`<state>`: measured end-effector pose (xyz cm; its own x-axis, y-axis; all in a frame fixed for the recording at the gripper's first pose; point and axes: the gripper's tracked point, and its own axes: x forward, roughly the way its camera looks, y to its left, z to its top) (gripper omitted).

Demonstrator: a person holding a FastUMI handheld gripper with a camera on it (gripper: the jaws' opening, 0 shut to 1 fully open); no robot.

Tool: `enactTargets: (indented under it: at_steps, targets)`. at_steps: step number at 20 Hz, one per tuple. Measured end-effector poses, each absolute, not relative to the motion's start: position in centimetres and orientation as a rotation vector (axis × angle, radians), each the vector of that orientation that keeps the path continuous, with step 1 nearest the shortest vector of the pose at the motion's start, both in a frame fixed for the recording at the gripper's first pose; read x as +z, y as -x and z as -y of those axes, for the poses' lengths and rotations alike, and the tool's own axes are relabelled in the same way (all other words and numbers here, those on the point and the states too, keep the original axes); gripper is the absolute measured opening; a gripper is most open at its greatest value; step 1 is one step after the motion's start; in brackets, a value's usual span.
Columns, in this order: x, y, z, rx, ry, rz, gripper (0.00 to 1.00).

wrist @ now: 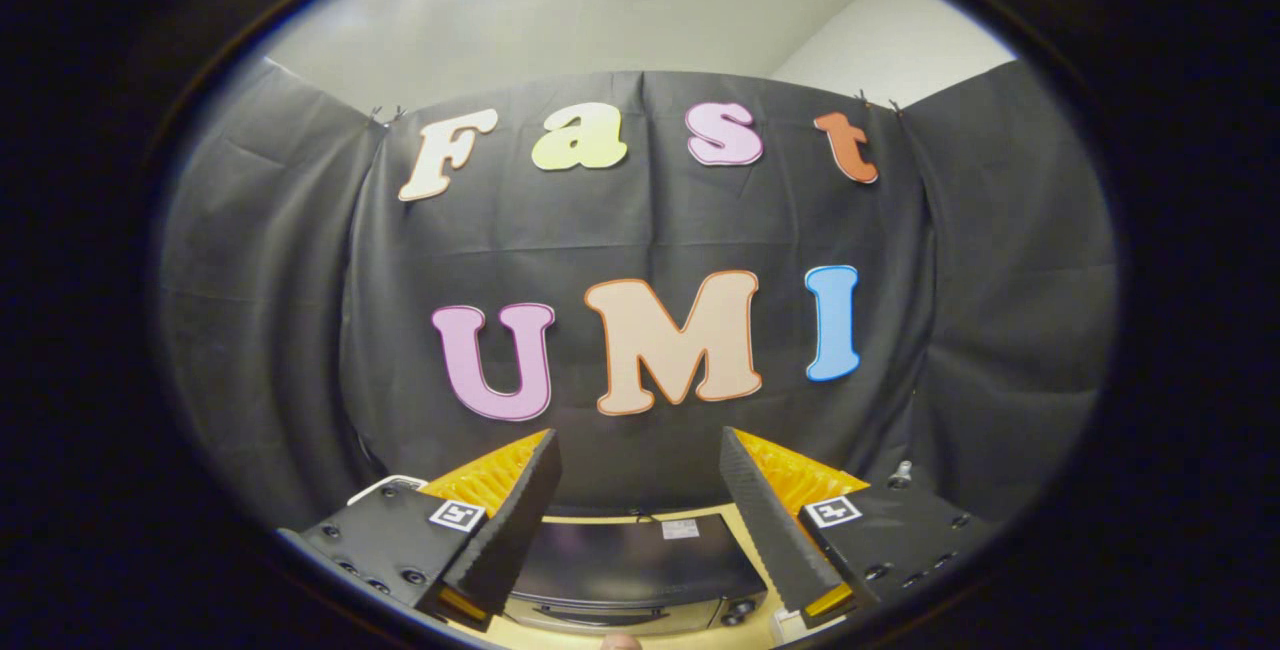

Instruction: Open the toaster oven, put the food inside, and close the toaster oven door.

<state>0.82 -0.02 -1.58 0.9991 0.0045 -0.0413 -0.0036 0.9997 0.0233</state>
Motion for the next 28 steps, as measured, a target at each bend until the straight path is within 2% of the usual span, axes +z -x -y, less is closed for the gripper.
enactTargets:
  at_steps: [17,23,28]
  targets:
    - [-6.5,-2.5,0.5,-0.016,-0.063,-0.097,1.00]
    - [-16.8,-4.2,0.4,-0.060,-0.081,-0.243,1.00]
    - [-24.9,-3.7,-0.9,-0.043,-0.061,-0.395,1.00]
